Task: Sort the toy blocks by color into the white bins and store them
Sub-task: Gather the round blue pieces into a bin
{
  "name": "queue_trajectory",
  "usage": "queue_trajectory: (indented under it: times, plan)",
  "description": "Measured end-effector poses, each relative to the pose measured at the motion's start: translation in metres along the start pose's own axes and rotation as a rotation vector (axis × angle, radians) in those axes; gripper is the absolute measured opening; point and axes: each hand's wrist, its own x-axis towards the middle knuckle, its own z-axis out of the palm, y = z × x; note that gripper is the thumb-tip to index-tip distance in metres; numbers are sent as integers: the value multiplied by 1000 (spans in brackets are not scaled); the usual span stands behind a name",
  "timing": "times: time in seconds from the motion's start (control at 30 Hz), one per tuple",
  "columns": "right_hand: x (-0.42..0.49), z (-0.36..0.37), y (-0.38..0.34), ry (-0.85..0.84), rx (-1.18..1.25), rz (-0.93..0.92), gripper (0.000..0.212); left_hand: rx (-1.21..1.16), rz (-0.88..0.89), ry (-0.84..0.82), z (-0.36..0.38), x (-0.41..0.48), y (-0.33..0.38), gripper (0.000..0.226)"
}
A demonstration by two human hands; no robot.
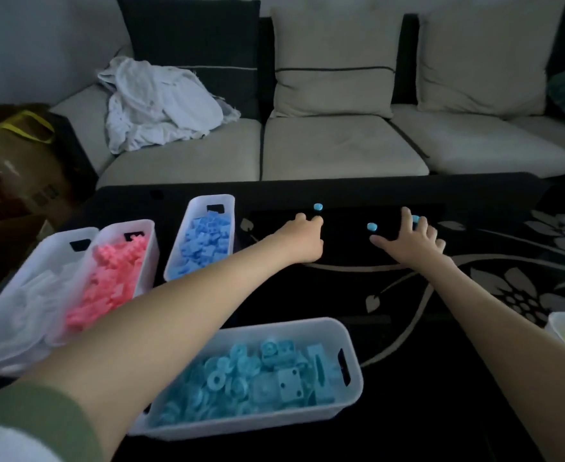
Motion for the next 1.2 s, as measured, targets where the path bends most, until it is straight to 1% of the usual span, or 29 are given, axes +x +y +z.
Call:
queue_trajectory:
  times: [0.13,0.23,0.3,0.4,0.43,0.5,0.57,0.67,0.73,0.8,0.93,1.0,1.07,1.13,1.17,1.2]
  plan:
    - [43,11,-2,-21,-11,-29,96,32,-146,4,18,62,-4,53]
    - [68,22,-13,-35,-51,-111,86,8,-193,-8,26,100,-9,55]
    - [76,29,-22,4,-104,-220,72,8,-172,-5,31,122,-12,55]
    - [77,34,-31,113,-84,-413,52,38,-108,8,39,142,-15,50]
    - [77,34,-31,144,-66,-482,46,44,-78,41,41,146,-16,46]
    - [77,34,-25,224,-50,-566,41,38,-16,167,43,148,-19,35]
    - [75,32,-17,286,-81,-520,45,58,33,248,42,142,-22,27]
    - [72,30,-9,221,-116,-409,47,82,81,253,39,127,-22,22]
    - [67,29,-11,157,-62,-435,39,78,91,232,38,115,-18,13]
    - [55,28,-15,113,-38,-487,32,76,97,199,38,103,-13,10]
    - [28,27,-22,55,-91,-554,32,58,92,107,36,82,7,17]
    - [22,25,-21,29,-69,-552,32,45,74,69,34,75,17,21]
    - [25,20,-17,98,22,-491,31,-15,66,53,33,72,25,20]
    - [36,12,-6,218,96,-336,34,-77,79,35,32,72,31,19]
    - [41,8,0,247,97,-244,39,-92,91,24,32,72,34,19]
    - [48,5,6,240,74,-163,43,-101,100,10,32,72,37,21]
